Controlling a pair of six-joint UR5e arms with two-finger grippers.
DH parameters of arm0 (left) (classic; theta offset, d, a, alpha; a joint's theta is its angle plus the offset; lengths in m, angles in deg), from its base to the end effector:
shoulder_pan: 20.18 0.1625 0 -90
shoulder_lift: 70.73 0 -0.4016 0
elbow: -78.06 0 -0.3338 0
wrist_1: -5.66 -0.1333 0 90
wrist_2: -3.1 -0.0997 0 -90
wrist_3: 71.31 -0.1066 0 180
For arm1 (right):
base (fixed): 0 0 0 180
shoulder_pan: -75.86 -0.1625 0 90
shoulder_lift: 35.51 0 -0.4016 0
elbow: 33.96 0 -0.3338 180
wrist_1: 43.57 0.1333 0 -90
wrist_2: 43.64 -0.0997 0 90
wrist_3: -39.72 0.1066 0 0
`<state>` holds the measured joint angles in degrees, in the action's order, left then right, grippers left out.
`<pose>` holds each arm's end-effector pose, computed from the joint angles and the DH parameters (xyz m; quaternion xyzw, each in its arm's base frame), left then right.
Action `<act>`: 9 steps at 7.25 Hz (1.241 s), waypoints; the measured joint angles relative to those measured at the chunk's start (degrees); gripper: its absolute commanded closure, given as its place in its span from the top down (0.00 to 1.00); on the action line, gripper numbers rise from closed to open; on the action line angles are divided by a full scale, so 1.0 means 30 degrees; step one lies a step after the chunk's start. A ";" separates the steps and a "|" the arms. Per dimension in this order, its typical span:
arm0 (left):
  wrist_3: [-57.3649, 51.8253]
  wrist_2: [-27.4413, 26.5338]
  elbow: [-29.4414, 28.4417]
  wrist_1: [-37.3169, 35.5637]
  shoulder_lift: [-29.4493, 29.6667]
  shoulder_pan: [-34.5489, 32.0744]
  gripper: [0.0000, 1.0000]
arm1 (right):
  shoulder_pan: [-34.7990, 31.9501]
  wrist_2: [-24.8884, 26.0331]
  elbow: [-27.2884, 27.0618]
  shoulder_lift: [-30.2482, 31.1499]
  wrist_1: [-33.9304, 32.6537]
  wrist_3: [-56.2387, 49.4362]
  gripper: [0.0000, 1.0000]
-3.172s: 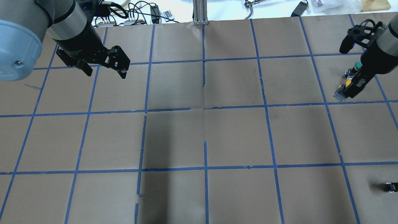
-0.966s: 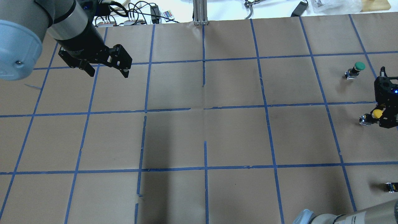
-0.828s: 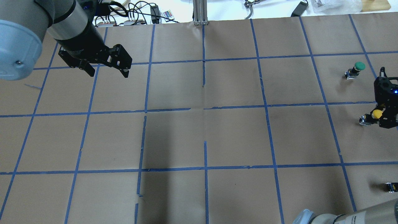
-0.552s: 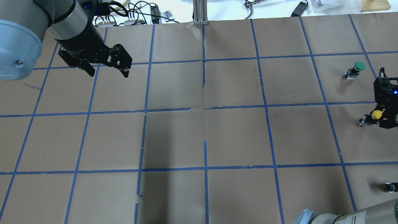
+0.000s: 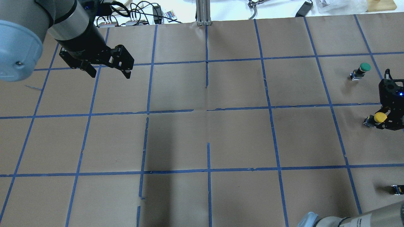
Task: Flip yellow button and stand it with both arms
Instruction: 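Lower the button upright onto the table with the right gripper, then open the right gripper and raise it away from the standing button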
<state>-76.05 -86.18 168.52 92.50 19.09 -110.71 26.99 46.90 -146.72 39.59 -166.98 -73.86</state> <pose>-0.1387 -0.4362 0.4610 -0.0461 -0.9986 0.0253 0.0054 -0.2023 -0.4328 0.2330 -0.5907 0.8060 0.0127 0.0351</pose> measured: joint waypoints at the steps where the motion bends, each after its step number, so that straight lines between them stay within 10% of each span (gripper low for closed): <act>1: 0.0001 0.0012 -0.0001 -0.0001 -0.0001 0.0000 1.00 | 0.0000 -0.0003 0.0049 0.0065 0.0027 0.0111 0.82; 5: 0.0000 0.0022 -0.0008 -0.0001 -0.0001 0.0000 1.00 | -0.0069 -0.0007 0.0166 0.1765 0.0237 0.2126 0.88; 9: 0.0000 0.0023 -0.0009 -0.0010 0.0002 -0.0001 1.00 | -0.2524 -0.0648 0.0423 0.5954 0.5120 0.9663 0.99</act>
<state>-76.05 -86.11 168.50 92.47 19.10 -110.71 19.42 44.96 -145.45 57.45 -151.61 -44.87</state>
